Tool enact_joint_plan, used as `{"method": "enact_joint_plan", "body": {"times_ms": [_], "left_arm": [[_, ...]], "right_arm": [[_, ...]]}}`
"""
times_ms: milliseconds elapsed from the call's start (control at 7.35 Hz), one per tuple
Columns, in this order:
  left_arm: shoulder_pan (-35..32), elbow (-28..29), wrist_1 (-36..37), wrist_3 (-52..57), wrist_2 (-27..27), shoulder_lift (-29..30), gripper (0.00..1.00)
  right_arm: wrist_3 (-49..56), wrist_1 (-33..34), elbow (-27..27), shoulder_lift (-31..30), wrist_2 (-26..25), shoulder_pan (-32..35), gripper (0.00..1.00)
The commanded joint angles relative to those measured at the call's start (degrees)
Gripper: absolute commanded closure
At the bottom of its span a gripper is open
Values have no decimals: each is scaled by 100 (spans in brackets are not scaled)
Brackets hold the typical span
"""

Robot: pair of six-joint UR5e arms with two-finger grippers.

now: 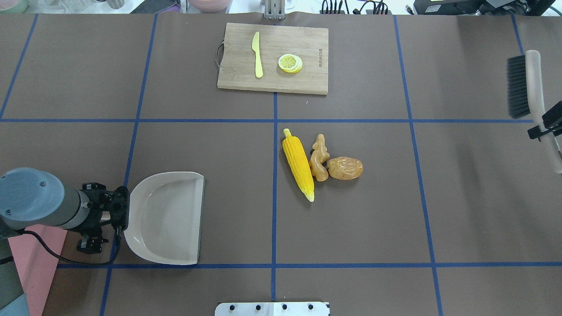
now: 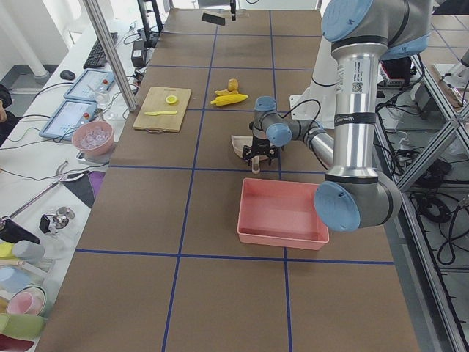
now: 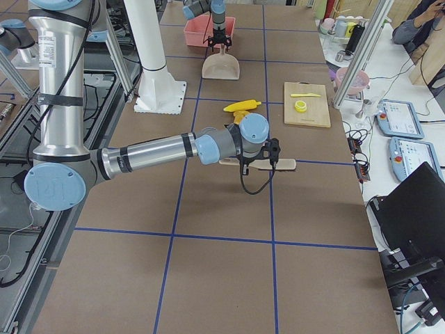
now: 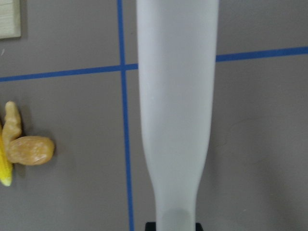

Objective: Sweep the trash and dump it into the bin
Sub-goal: 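Lift the dustpan with the left gripper while the right brings the brush over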

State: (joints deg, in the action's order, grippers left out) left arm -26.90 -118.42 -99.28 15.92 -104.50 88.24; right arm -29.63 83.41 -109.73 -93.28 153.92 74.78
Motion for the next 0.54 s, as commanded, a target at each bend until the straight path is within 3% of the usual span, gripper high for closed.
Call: {"method": "enact_joint_plan", "body": {"times_ms": [0,136,408], "left_arm": [[1,143,-292,-1,0,-8,13],[-8,118,-329,-1,-9,-17,34],[-52,56,-451,-10,-401,-166,89]], "right_arm": [[-1126,-270,-434,20,403,-619,100],[-1498,-995,-401,55,289,-1049,100],[-2036,-1632,-383,282,-446,-2094,100]]}}
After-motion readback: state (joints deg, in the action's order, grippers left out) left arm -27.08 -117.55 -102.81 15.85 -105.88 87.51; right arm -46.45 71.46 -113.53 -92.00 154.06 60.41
